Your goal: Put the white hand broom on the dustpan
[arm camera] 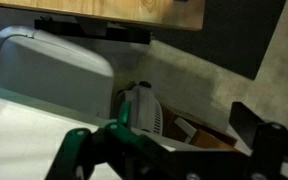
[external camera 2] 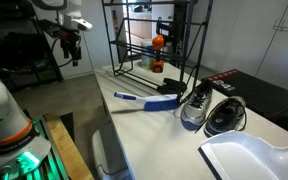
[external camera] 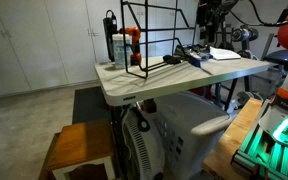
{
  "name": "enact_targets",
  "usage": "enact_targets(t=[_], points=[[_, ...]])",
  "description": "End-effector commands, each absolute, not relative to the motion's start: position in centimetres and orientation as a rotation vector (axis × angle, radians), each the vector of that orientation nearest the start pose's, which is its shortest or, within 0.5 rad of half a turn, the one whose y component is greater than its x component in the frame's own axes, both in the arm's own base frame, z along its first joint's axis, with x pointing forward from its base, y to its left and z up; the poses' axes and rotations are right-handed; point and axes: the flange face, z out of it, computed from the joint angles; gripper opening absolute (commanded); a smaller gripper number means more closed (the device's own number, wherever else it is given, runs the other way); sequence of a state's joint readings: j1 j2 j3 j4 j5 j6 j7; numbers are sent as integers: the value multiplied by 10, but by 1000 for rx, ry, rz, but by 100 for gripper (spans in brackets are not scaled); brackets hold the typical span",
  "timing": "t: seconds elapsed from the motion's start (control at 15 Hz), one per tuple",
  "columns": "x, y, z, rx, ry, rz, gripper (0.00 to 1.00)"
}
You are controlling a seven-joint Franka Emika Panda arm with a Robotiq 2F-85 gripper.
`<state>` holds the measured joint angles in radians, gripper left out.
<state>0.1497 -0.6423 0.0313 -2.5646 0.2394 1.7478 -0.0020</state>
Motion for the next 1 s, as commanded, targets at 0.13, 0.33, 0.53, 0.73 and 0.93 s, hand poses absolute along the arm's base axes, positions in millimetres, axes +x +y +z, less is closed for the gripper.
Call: enact_targets(t=[0.13,0.33,0.53,0.73,0.93], points=[[326,81,462,-2927,-164,282,100],[326,81,462,-2927,-164,282,100],[326,81,462,-2927,-164,282,100],[332,68,466,-2930,-64,240,100],[350,32,473,-2925,175,108,100]])
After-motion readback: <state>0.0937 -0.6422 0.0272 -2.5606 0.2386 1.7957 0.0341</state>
